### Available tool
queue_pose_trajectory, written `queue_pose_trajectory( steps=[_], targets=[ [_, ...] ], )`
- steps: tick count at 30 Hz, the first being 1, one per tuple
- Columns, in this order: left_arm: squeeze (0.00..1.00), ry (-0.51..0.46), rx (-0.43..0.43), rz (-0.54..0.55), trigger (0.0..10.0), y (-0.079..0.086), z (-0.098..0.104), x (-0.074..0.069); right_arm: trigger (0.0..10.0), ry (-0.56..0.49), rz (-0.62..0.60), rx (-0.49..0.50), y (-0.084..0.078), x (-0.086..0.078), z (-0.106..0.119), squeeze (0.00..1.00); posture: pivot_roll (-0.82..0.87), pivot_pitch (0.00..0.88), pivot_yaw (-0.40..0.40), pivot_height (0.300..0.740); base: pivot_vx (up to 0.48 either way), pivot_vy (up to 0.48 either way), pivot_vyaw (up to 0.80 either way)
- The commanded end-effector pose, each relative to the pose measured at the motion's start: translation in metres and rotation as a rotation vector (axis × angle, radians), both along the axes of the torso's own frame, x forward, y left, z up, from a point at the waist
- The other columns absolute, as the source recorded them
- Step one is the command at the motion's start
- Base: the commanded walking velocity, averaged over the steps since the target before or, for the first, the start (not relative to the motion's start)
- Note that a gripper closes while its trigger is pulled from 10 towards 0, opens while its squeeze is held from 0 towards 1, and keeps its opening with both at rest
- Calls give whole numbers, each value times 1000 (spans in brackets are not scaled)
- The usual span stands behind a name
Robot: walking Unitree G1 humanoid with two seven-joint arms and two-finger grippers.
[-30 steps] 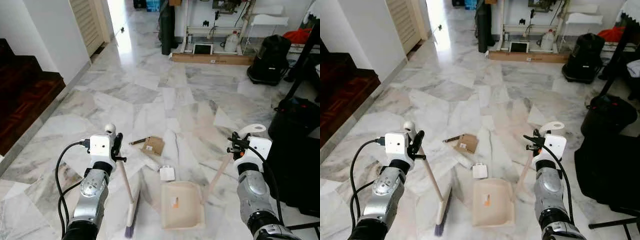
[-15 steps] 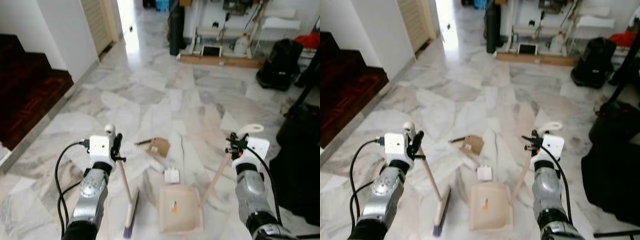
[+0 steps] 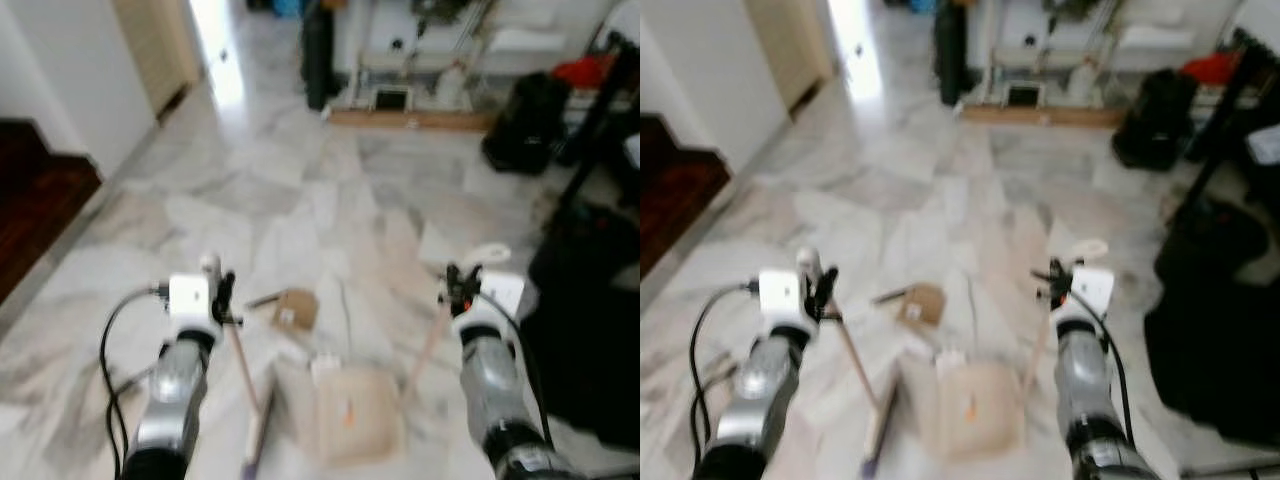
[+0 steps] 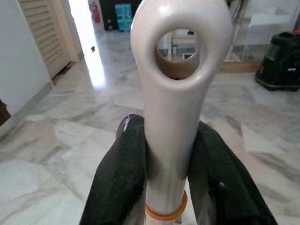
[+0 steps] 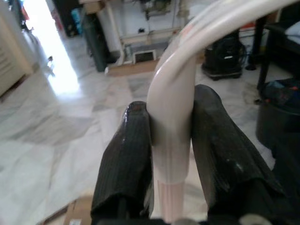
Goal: Sweep floor
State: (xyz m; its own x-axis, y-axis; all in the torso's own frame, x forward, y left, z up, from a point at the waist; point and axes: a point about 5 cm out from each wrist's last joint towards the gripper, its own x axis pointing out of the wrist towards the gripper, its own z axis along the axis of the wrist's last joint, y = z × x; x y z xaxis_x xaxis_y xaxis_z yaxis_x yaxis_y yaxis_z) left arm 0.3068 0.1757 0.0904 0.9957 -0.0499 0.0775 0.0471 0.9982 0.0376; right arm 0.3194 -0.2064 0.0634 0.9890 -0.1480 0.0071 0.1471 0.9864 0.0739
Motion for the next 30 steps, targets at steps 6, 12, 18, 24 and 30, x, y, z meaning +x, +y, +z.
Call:
queue_pose_trajectory(
  steps=[6,12,18,24,30],
  targets=[
    [0,-38,-10,-31,10000,-9,7,2,10000,-45,-13,-7,-4,3,9,0,16,55,43,740,336,0,-133],
    [0,-38,-8,-32,10000,-10,8,3,10000,-54,-15,-6,-5,4,11,0,15,46,43,740,334,0,0],
    [0,-41,-8,-37,10000,-10,8,2,10000,-54,-15,-6,-6,3,11,0,16,38,44,740,322,0,0],
    [0,-43,-8,-39,10000,-9,9,3,10000,-51,-14,-8,-5,3,10,0,20,39,45,740,0,0,0],
    [0,-46,-7,-36,10000,-9,10,3,10000,-50,-20,-8,-8,3,10,0,18,46,47,740,0,0,0]
  ],
)
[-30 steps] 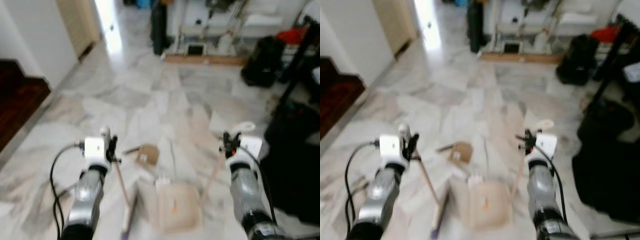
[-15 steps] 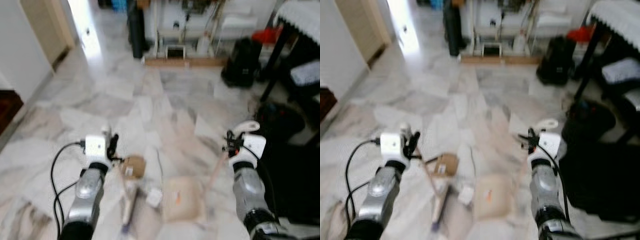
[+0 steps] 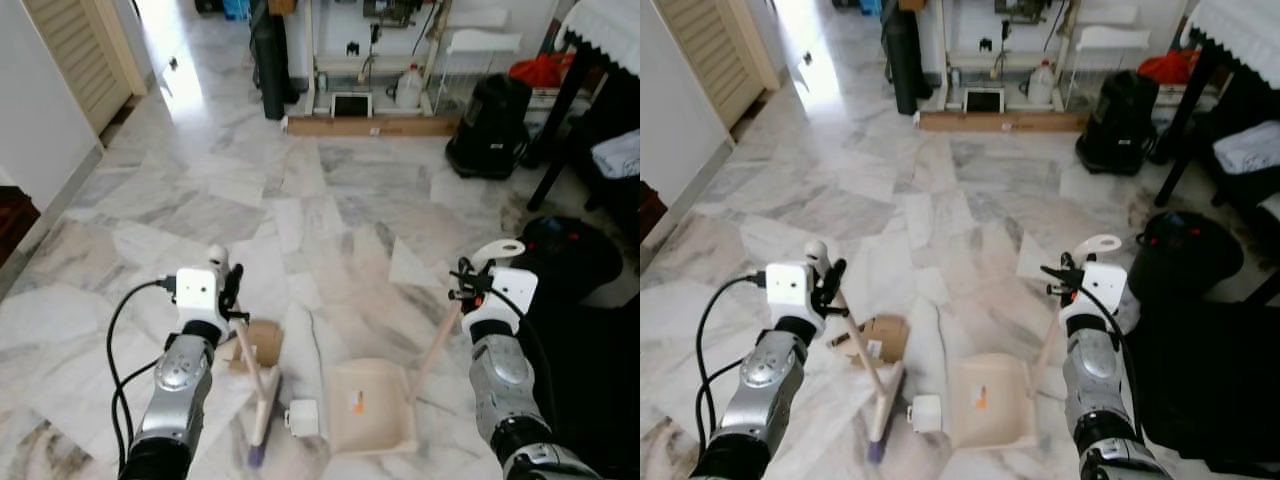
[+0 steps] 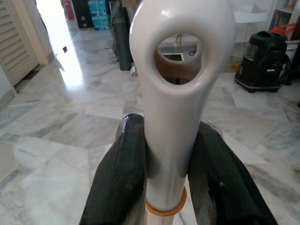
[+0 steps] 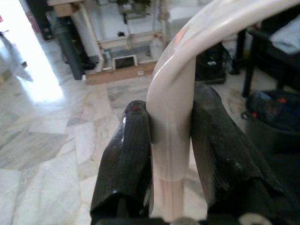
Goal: Sweep floor
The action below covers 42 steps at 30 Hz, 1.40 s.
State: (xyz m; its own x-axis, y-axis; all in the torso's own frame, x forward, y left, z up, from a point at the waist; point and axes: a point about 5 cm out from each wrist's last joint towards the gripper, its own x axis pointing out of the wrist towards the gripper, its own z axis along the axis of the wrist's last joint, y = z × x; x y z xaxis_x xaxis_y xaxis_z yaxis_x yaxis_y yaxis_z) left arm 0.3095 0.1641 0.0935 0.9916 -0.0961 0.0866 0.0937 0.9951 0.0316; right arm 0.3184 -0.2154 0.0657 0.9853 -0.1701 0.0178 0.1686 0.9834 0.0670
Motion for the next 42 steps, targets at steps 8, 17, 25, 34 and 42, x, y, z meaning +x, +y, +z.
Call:
queue_pose_trajectory(
  steps=[8,17,25,34,42],
  targets=[
    [0,-38,-1,8,10000,3,8,0,10000,-34,2,-6,2,2,5,0,26,57,47,740,0,0,0],
    [0,-35,5,11,10000,5,8,-1,10000,-15,12,-57,2,1,4,0,28,67,49,740,0,0,0],
    [0,-32,7,2,10000,5,7,-3,10000,24,-26,-118,-2,-2,-2,0,35,70,56,740,0,0,0],
    [0,-39,14,-3,10000,6,11,-1,10000,54,-67,-153,2,3,-2,0,59,51,54,740,0,0,0],
    [0,-47,21,-2,10000,10,13,-2,10000,62,-43,-147,13,7,-3,0,88,46,53,740,0,0,0]
  ],
)
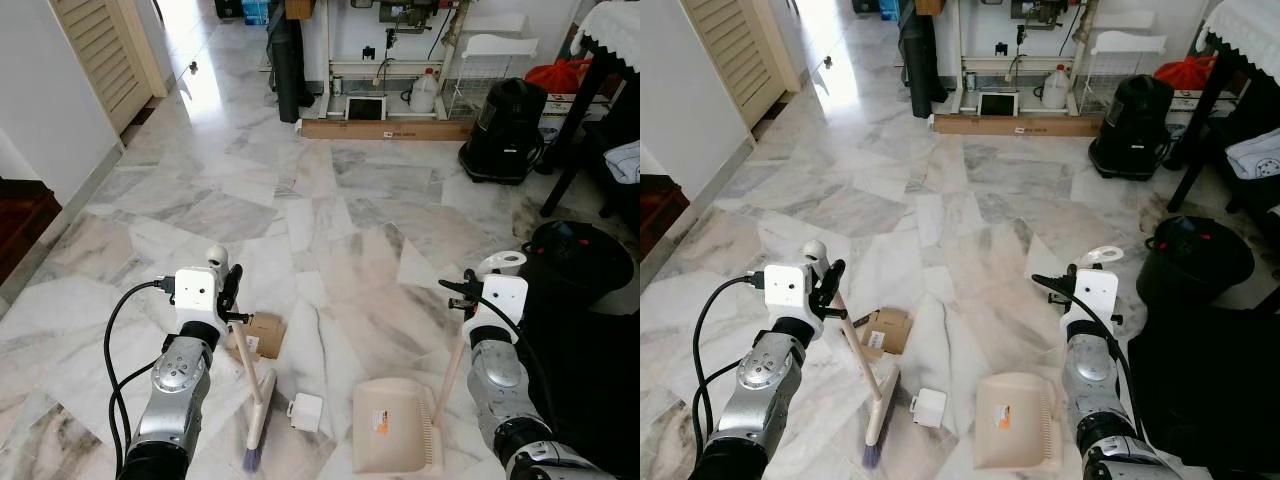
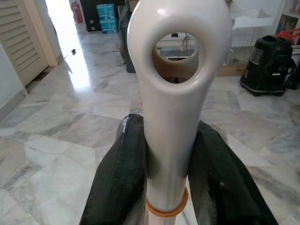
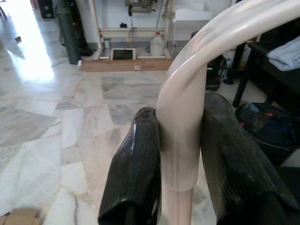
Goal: Sweep floor
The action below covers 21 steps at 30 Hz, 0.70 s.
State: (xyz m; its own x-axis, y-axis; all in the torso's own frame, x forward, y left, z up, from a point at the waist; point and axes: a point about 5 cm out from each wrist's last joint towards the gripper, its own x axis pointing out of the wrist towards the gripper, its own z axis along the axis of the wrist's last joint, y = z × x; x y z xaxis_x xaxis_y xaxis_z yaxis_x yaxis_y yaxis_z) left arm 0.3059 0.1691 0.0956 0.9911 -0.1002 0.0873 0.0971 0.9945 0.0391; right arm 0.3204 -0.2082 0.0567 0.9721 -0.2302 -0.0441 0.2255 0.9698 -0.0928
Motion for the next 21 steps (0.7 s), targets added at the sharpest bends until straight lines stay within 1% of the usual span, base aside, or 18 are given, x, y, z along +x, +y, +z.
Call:
queue_pose_trajectory(
  steps=[1,13,18,21],
  targets=[
    [0,-46,14,2,10000,6,12,1,10000,-27,18,-3,7,5,6,0,91,47,54,740,0,0,0],
    [0,-47,16,-4,10000,7,17,2,10000,-10,13,-16,11,3,1,0,119,75,61,740,0,0,0],
    [0,-33,15,-21,10000,8,17,3,10000,37,18,-5,18,-1,-9,0,125,84,65,740,0,0,0],
    [0,-17,5,-42,10000,5,16,4,10000,55,28,2,21,-3,-13,0,122,87,67,740,0,0,0]
  ],
)
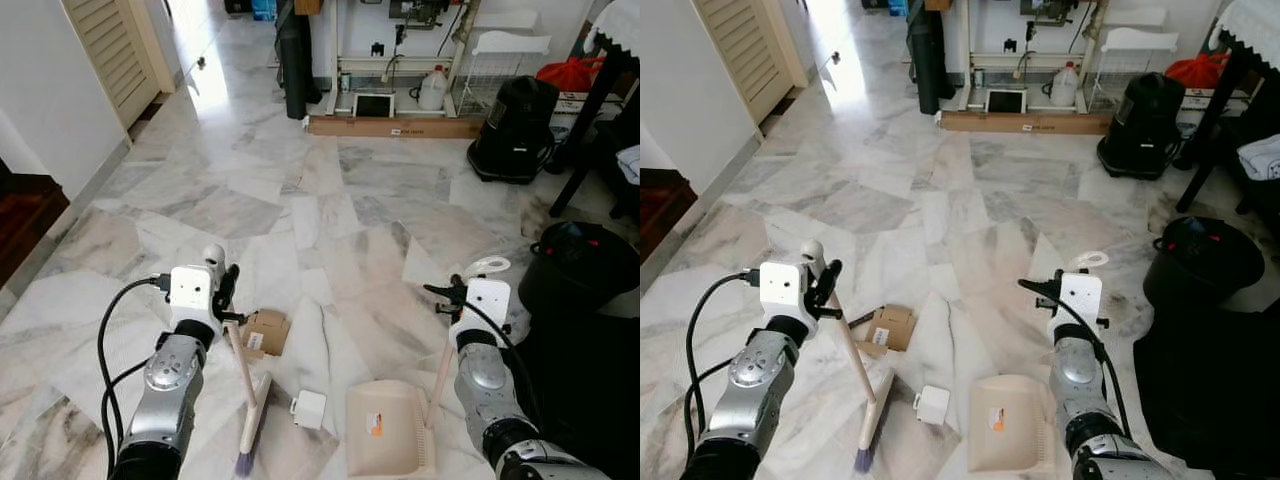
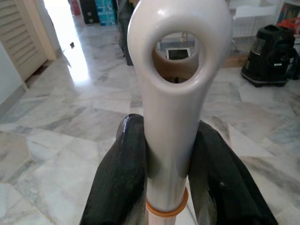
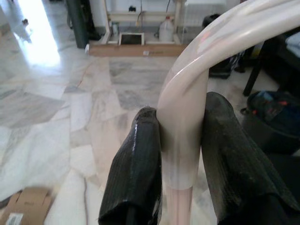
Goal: Sweep floor
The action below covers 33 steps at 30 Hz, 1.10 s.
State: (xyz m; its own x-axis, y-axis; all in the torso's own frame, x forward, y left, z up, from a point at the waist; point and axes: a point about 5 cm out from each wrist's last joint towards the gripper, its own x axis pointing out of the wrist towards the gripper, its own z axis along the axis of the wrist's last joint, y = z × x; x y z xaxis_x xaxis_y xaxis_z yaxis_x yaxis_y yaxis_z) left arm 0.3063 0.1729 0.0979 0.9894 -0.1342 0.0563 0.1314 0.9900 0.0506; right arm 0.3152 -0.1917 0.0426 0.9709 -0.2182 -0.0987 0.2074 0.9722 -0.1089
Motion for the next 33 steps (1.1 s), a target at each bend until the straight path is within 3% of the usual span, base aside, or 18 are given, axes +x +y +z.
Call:
queue_pose_trajectory(
  steps=[1,16,28,33],
  targets=[
    [0,-39,-17,-21,10000,0,13,4,10000,4,20,14,6,2,0,0,120,89,66,740,0,0,0],
    [0,2,-69,-63,10000,-5,13,10,10000,38,58,29,17,-8,-12,0,101,100,71,740,0,0,0],
    [0,133,-111,-265,10000,-10,2,6,10000,40,62,28,18,-5,-10,0,101,77,71,740,0,0,0],
    [0,144,-147,-298,10000,-12,4,5,10000,39,63,28,18,-4,-10,0,103,61,68,740,0,0,0]
  ],
)
